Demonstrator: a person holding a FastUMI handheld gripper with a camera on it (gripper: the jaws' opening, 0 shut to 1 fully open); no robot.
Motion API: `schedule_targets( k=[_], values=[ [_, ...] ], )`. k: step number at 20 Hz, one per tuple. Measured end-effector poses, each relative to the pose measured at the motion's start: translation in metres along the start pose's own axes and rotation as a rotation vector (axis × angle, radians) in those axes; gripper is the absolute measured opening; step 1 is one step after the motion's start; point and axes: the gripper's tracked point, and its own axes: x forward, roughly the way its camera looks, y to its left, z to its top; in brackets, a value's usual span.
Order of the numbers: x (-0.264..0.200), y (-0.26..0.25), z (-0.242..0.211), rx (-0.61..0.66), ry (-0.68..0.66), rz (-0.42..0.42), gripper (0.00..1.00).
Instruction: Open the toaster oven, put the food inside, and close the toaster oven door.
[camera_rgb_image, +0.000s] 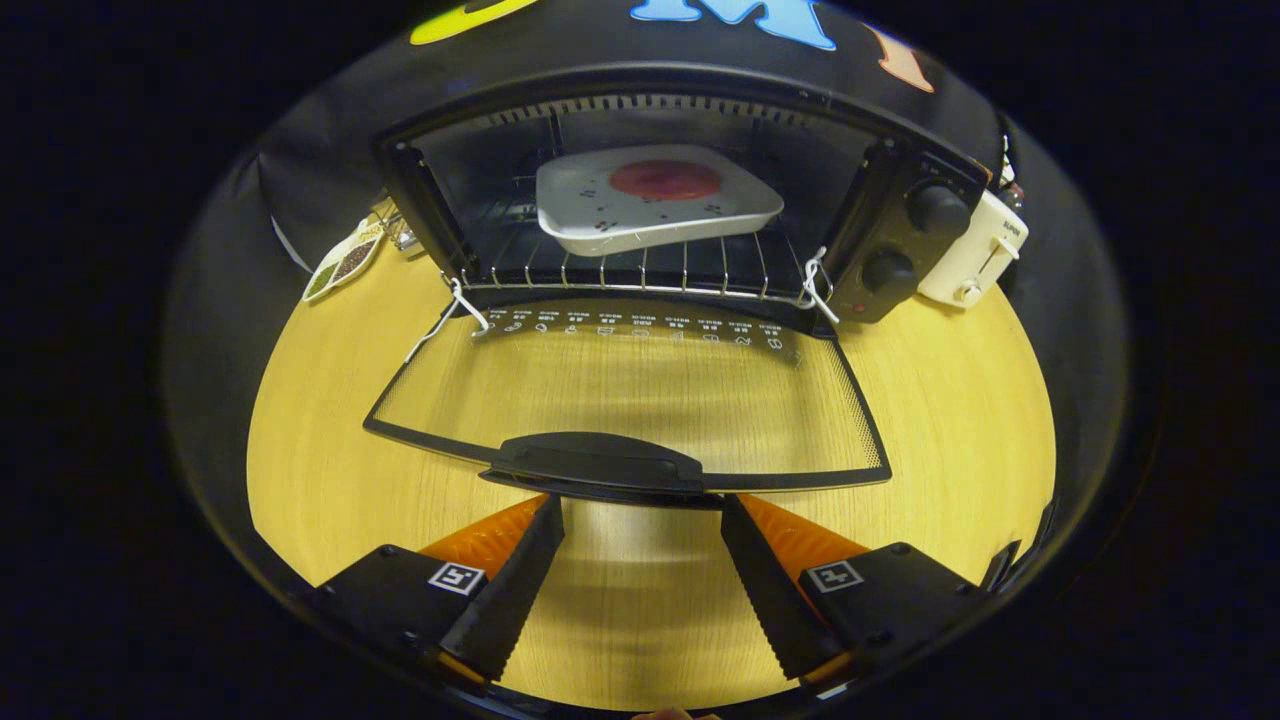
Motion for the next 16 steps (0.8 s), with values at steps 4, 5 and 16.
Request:
schedule_targets(
  k=[4, 5, 16],
  values=[
    [-0.025, 0.000, 0.019, -0.009, -0.074, 0.026, 1.00],
    [-0.031, 0.001, 0.026, -0.010, -0.099, 0.027, 1.00],
    [-0.152, -0.038, 0.149, -0.053, -0.614, -0.020, 0.99]
  ],
)
